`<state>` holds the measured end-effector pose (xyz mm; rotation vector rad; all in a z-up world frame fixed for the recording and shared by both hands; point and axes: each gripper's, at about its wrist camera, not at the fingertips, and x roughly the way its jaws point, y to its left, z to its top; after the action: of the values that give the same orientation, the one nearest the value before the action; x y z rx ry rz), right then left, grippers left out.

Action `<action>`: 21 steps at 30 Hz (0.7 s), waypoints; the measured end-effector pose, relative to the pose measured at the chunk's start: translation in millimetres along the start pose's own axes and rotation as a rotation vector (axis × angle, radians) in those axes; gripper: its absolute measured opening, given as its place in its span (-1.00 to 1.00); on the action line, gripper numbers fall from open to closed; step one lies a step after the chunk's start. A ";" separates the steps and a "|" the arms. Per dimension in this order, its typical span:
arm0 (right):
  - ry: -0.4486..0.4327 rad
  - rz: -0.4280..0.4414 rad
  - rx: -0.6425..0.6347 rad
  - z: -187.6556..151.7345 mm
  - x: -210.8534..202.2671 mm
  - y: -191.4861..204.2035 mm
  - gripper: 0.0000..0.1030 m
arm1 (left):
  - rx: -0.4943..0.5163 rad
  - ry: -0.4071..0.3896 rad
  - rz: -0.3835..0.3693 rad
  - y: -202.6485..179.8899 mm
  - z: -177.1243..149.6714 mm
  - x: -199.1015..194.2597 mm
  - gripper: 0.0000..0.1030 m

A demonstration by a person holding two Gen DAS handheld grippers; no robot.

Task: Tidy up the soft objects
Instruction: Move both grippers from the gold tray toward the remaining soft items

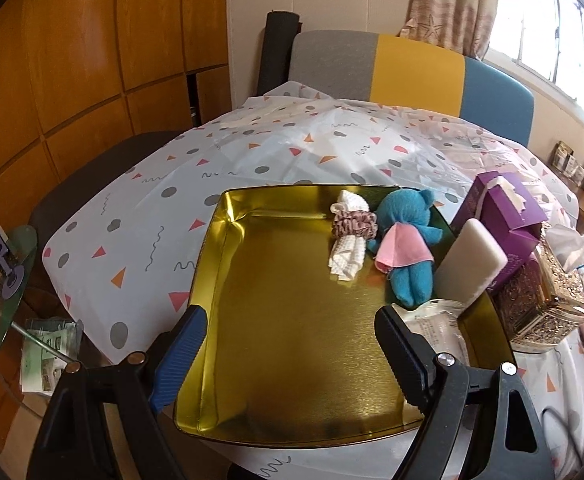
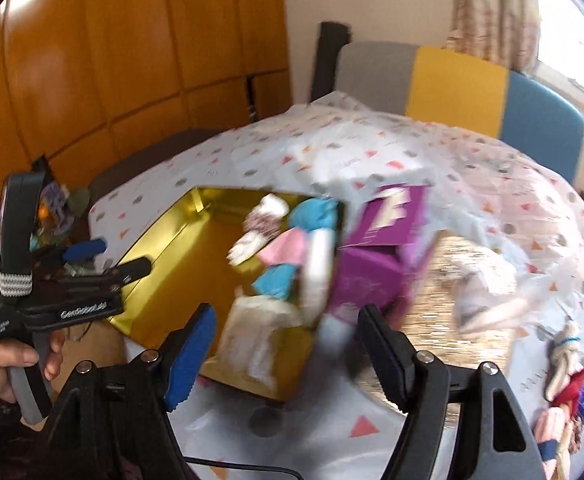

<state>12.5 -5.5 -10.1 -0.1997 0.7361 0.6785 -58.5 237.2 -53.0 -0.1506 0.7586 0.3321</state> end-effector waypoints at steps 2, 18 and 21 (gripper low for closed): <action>-0.022 -0.028 0.041 0.0 -12.1 -19.6 0.44 | 0.011 -0.003 -0.003 -3.0 0.8 -0.9 0.68; -0.068 -0.620 0.601 -81.0 -83.0 -261.5 0.44 | 0.098 -0.033 -0.047 -35.9 3.1 -14.0 0.68; -0.048 -0.708 0.793 -123.6 -89.7 -298.9 0.44 | 0.111 -0.031 -0.051 -42.5 3.3 -13.4 0.68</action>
<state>85.2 -329.6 -58.5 0.2811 0.7725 -0.3004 -50.7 194.9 -40.7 -0.0595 0.7396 0.2427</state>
